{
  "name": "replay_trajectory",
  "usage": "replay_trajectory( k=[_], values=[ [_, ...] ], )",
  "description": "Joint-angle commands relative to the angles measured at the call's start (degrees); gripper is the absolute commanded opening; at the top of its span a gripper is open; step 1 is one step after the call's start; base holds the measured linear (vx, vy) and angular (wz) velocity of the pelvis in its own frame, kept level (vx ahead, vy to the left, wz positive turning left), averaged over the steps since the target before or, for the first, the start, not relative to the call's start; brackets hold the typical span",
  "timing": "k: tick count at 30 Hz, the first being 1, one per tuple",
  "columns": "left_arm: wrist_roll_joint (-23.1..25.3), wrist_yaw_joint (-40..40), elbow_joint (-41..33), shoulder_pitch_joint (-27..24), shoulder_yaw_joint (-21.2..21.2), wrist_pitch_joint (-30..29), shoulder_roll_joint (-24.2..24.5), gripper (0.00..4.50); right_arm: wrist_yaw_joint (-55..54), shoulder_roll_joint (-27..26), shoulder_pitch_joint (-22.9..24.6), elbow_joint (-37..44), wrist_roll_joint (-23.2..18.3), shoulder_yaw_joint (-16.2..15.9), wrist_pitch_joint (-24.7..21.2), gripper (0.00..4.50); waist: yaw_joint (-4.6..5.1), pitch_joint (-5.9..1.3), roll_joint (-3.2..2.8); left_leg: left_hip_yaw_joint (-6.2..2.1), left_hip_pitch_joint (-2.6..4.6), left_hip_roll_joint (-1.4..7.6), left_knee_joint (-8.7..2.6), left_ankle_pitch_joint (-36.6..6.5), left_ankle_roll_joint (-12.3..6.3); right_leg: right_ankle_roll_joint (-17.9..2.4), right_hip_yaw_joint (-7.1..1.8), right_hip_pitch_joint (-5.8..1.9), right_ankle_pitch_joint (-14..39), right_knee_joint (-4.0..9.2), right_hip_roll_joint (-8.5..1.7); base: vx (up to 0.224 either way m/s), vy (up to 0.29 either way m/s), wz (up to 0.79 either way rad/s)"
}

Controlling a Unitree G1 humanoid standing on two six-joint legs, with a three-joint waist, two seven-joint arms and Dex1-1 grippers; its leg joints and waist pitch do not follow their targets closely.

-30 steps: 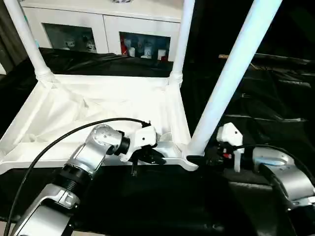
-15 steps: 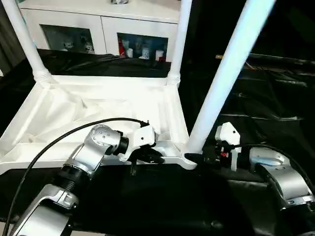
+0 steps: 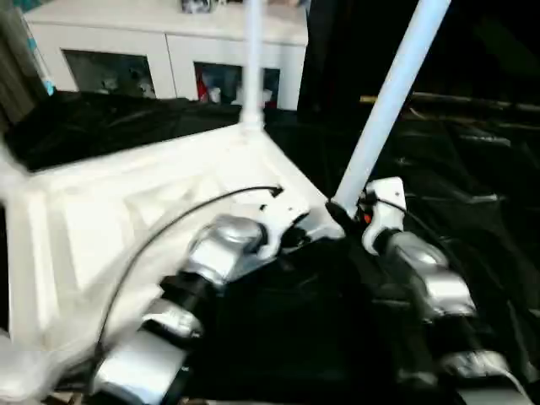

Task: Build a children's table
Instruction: Rotate leg to tighten

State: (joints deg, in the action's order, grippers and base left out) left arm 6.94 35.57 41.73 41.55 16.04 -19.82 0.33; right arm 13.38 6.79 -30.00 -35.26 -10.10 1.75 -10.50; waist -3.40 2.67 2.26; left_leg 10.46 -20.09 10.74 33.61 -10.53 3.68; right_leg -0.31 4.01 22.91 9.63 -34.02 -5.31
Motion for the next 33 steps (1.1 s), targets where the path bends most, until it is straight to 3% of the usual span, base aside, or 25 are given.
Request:
replay_trajectory(
  k=[1, 7, 11, 12, 15, 17, 18, 23, 24, 27, 33],
  values=[
    [-0.52, -2.25, -0.5, 1.29, -0.95, 1.58, -2.09, 0.0, -2.72, -1.48, 1.84, -7.23, 1.63, -0.88, -3.14, 2.5, 0.03, -3.14, 0.37, -0.89, -0.03, 1.63, -4.19, -16.52, -0.97, -7.4, -1.9, -2.09, 24.69, 5.42, -2.93, 0.0, 0.0, 0.0],
    [0.69, -3.6, 0.59, 2.01, -0.2, 2.03, -1.26, 0.0, -2.74, -2.96, 0.13, -9.4, 2.83, -1.41, -2.13, 2.5, 0.16, -3.15, 0.69, -1.08, 0.14, 1.65, -4.38, -19.41, -0.89, -5.48, -1.7, -1.75, 28.01, 5.85, -2.99, 0.0, 0.0, 0.0],
    [0.9, -3.11, 1.21, 2.13, -0.04, 3.0, -0.66, 0.0, 2.38, -3.19, 0.35, -8.81, 0.89, -1.01, 1.14, 2.5, 0.25, -3.15, 0.73, -1.13, 0.08, 1.7, -4.43, -20.25, -1.12, -5.08, -1.68, -1.66, 28.86, 6.08, -3.09, 0.0, 0.0, 0.0],
    [0.74, -2.51, 1.32, 2.14, -0.2, 3.41, -0.44, 0.0, 3.96, -3.1, 0.31, -8.26, -0.05, -0.12, 1.79, 3.06, 0.24, -3.14, 0.7, -1.11, 0.09, 1.74, -4.45, -20.16, -1.32, -5.16, -1.74, -1.64, 28.59, 6.1, -3.13, 0.0, 0.0, 0.0],
    [0.68, -1.38, 1.23, 2.16, 0.02, 3.88, 0.09, 0.0, 4.84, -2.52, 0.12, -7.84, -0.32, 0.5, 2.38, 3.2, 0.16, -3.2, 0.76, -1.08, -0.18, 1.76, -4.52, -19.01, -1.75, -5.86, -1.81, -1.84, 27.26, 5.9, -3.12, 0.0, 0.0, 0.0],
    [0.17, 0.25, 0.99, 2.1, 0.04, 4.7, 0.55, 0.0, 5.93, -1.54, 0.08, -6.8, -0.26, 0.42, 3.16, 3.62, 0.1, -3.24, 0.47, -1.07, -0.17, 1.78, -4.52, -18.45, -1.74, -6.18, -1.83, -1.85, 26.84, 5.87, -3.17, 0.0, 0.0, 0.0],
    [0.13, 2.13, 0.63, 1.89, 0.64, 5.8, 1.28, 0.0, 8.21, -0.48, 0.36, -5.17, -0.57, -0.05, 2.86, 3.62, 0.11, -3.22, 0.76, -1.03, -0.18, 1.73, -4.49, -18.28, -1.99, -6.2, -1.77, -1.94, 26.74, 5.96, -3.06, 0.0, 0.0, 0.0],
    [-1.24, 10.43, -1.82, 0.27, 1.78, 6.9, 5.04, 0.0, 22.85, 7.13, 4.75, 6.22, -2.25, -3.82, -0.65, 3.62, -0.45, -3.14, 0.49, -0.87, -0.17, 1.86, -4.49, -17.02, -3.07, -6.33, -1.97, -2.08, 26.3, 5.98, -3.1, 0.0, 0.0, 0.0],
    [-1.46, 11.97, -2.2, -0.05, 1.95, 7.66, 5.79, 0.0, 25.77, 8.75, 5.86, 8.29, -2.17, -4.77, -0.86, 3.62, -0.76, -3.22, 0.58, -0.79, -0.35, 2.09, -4.42, -15.55, -3.66, -7.37, -2.13, -2.18, 22.71, 5.58, -3.08, 0.0, 0.0, 0.0],
    [-2.74, 18.81, -4.0, -1.48, 2.6, 12.03, 9.08, 0.0, 34.85, 14.81, 9.7, 14.76, -2.88, -7.31, -1.21, 3.62, -0.83, -3.27, 0.47, -0.87, -0.54, 2.28, -4.45, -14.22, -3.95, -8.68, -2.14, -2.44, 19.51, 5.12, -3.12, 0.0, 0.0, 0.0],
    [-6.62, 32.56, -10.14, -4.44, 4.11, 14.29, 14.38, 0.0, 41.81, 20.47, 12.84, 20.77, -4.32, -7.8, -2.81, 3.62, -0.94, -3.43, 0.24, -0.71, -0.48, 2.65, -4.29, -11.94, -4.42, -12.29, -2.4, -2.58, 13.22, 3.99, -3.24, 0.0, 0.0, 0.0]
  ],
)
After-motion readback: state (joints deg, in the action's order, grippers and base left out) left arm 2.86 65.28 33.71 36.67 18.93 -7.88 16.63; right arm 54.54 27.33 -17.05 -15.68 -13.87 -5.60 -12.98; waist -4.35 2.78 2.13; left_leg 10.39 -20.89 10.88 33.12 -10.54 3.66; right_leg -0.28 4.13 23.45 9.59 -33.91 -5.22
